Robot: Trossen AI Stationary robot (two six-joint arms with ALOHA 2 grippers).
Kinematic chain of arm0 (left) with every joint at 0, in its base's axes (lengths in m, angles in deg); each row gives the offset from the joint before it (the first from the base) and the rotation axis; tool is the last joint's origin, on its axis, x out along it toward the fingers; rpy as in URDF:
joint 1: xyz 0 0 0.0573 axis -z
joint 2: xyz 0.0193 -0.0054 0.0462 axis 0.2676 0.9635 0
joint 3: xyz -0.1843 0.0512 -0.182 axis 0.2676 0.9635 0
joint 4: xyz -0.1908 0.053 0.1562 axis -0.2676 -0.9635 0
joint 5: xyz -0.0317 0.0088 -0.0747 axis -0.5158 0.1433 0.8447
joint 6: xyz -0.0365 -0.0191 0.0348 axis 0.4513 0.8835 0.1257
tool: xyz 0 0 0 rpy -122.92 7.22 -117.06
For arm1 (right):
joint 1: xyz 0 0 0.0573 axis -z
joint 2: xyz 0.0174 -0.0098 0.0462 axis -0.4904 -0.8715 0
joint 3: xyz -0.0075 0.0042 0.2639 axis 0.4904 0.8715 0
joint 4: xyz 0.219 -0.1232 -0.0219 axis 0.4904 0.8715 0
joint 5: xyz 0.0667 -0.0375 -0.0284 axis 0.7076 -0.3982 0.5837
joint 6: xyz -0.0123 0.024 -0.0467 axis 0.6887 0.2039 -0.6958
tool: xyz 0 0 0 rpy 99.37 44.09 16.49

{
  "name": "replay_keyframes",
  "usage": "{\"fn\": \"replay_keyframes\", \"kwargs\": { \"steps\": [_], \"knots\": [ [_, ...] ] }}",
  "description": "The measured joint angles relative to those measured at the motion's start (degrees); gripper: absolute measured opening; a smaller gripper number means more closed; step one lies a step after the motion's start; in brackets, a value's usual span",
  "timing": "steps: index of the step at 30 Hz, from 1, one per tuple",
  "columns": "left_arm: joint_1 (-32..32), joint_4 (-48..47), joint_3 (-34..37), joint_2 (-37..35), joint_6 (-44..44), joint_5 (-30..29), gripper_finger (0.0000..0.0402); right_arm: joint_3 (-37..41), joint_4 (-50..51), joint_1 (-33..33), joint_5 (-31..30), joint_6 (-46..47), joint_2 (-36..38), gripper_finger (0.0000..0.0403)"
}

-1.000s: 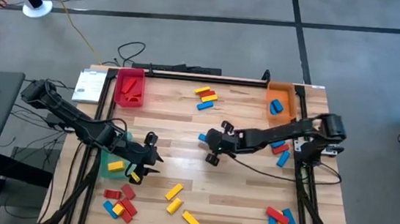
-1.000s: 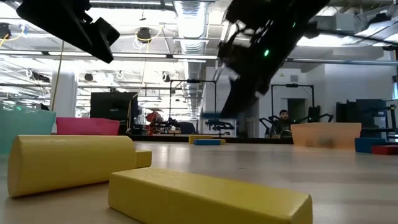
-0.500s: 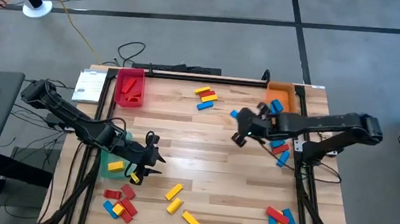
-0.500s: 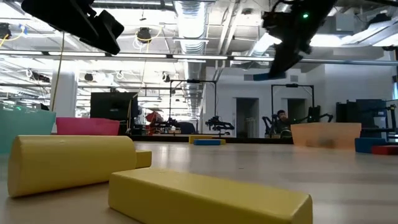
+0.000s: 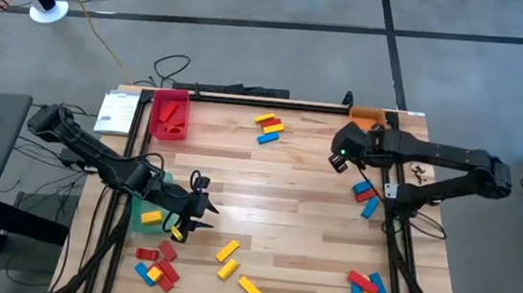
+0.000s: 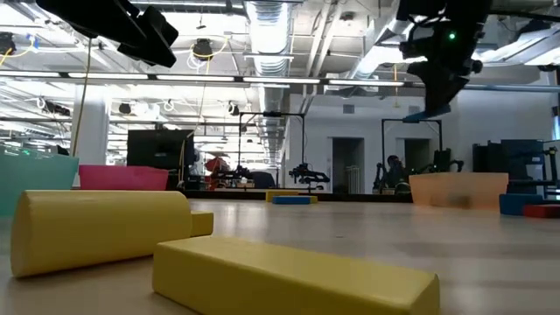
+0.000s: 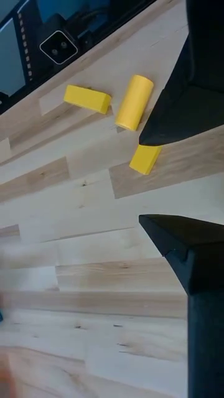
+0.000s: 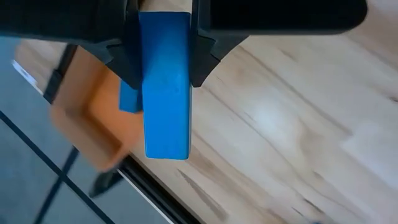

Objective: Sort blocks
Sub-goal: Put the blue block into the orange bin

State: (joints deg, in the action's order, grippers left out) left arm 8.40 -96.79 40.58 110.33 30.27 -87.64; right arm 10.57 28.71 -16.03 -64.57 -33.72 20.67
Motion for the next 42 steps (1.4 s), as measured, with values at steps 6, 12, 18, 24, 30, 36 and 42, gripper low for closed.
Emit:
{"fn": "replay_keyframes", "kwargs": {
  "steps": [6, 12, 18, 24, 30, 36, 42],
  "knots": [
    [0.0, 0.0, 0.0, 0.0, 0.2, 0.0, 0.0187, 0.0, 3.5, 4.5, 0.2, 0.0, 0.0, 0.0079],
    [0.0, 4.3, 3.4, 0.0, 0.3, 0.0, 0.0187, 0.0, 6.5, 9.1, 0.9, -0.3, 0.0, 0.0079],
    [0.0, 11.5, 9.0, 0.0, 1.7, 0.0, 0.0187, 0.0, 6.7, 13.1, 2.4, -2.8, 0.0, 0.0079],
    [0.0, 16.4, 10.4, 0.0, 1.7, 0.0, 0.0187, 0.0, 6.7, 18.4, 4.2, -5.0, 0.0, 0.0079],
    [1.0, 21.8, 10.4, 0.0, -1.6, 0.5, 0.0187, 3.2, 3.2, 23.1, 8.5, -7.9, 0.0, 0.0079],
    [2.3, 25.6, 10.4, 0.0, -3.9, 0.5, 0.0187, 8.5, -2.3, 27.2, 11.8, -10.8, 0.0, 0.0079],
    [3.2, 27.3, 10.4, 0.0, -4.2, 0.5, 0.0187, 13.1, -7.8, 31.2, 15.4, -13.4, 0.0, 0.008]
  ]
}}
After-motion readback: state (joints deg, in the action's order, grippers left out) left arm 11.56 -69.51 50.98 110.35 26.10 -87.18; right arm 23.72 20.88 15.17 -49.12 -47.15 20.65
